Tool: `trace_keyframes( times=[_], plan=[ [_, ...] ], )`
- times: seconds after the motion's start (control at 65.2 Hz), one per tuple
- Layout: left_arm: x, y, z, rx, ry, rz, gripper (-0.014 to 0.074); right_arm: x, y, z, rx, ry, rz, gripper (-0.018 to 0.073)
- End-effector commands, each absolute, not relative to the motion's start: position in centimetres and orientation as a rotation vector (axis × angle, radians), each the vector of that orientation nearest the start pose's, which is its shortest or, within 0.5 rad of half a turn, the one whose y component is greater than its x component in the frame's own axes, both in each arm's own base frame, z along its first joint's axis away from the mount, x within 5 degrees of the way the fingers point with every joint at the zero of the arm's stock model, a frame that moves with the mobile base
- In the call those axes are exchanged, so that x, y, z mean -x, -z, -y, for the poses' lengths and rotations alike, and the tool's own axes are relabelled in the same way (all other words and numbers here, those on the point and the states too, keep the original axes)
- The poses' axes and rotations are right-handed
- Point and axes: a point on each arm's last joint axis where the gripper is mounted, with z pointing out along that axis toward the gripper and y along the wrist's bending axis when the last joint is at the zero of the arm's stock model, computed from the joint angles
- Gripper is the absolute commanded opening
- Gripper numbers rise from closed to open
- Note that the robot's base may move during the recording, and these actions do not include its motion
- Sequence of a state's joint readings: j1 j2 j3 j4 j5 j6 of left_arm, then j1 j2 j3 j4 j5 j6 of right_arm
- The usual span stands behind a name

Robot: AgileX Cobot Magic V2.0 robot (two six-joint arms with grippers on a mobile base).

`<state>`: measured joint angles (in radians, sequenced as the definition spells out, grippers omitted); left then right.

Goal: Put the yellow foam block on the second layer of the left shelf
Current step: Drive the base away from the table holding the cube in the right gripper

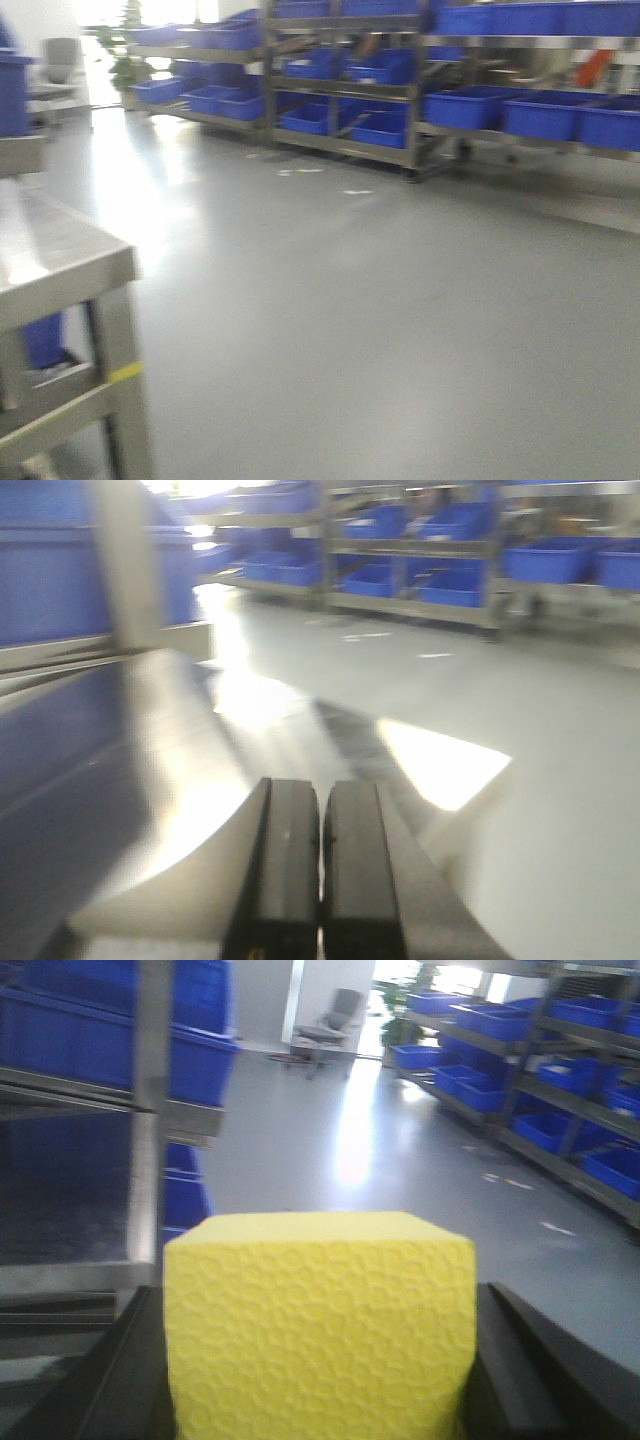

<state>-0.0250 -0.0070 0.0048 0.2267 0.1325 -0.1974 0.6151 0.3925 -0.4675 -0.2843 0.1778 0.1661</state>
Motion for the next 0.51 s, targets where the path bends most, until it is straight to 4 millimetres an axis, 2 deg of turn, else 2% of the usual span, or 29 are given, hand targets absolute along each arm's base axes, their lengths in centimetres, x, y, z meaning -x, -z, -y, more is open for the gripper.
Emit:
trace_keyframes(
  times=[0.0, 0.49],
  plan=[
    [-5.61, -19.98, 0.08, -0.036, -0.003, -1.539, 0.0137, -7.31, -34.50, -4.80, 0.521, -0.363, -1.390, 0.0309],
    [-5.61, -19.98, 0.08, -0.036, -0.003, -1.539, 0.0136, -7.31, -34.50, -4.80, 0.521, -0.363, -1.390, 0.0309]
  ],
)
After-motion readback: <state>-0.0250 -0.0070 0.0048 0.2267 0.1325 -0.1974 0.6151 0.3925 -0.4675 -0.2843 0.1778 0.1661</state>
